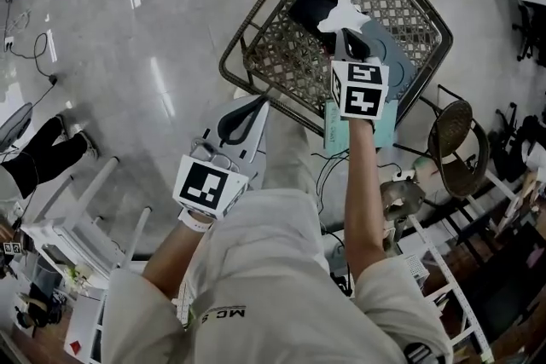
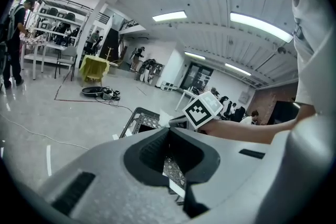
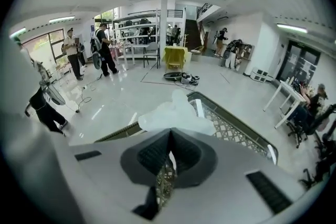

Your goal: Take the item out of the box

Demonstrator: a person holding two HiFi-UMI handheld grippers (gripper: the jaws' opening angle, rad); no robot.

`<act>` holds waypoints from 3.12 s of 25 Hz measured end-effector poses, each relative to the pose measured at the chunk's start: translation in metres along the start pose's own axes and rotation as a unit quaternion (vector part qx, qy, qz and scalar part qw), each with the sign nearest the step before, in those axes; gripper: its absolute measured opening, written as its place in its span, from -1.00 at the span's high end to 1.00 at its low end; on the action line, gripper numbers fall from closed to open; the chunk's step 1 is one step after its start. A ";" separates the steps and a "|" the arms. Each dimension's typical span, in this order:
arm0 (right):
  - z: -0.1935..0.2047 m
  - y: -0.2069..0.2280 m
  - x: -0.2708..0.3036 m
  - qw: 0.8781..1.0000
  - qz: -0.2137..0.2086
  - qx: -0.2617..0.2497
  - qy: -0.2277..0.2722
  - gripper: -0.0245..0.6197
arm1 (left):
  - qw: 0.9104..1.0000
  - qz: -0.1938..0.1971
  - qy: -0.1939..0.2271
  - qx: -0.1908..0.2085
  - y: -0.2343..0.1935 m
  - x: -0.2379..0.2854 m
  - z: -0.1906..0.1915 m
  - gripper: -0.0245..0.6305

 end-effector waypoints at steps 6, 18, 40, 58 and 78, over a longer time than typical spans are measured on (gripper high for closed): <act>-0.022 -0.002 -0.054 0.999 0.014 0.003 0.049 0.88 | 1.000 0.012 0.007 0.011 0.016 -0.010 -0.011 0.85; -0.054 -0.014 -0.168 0.988 0.047 0.007 0.144 0.88 | 0.998 0.030 0.041 0.038 0.050 -0.037 -0.045 0.85; -0.053 -0.059 -0.296 0.950 0.096 0.001 0.298 0.88 | 0.992 0.033 0.103 0.072 0.050 -0.079 -0.086 0.85; -0.049 -0.063 -0.313 0.942 0.107 -0.002 0.318 0.88 | 0.991 0.045 0.110 0.064 0.056 -0.074 -0.089 0.85; -0.051 -0.073 -0.317 0.943 0.103 -0.011 0.317 0.88 | 0.991 0.049 0.112 0.057 0.058 -0.081 -0.086 0.85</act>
Point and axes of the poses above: the fingertips, and each gripper's own axes: x forward along the fingers, y to its right, z out of its underside, the point moved 6 cm from there along -x, backward along the fingers, and after that the axes turned 11 degrees about y, right-handed, at the moved point
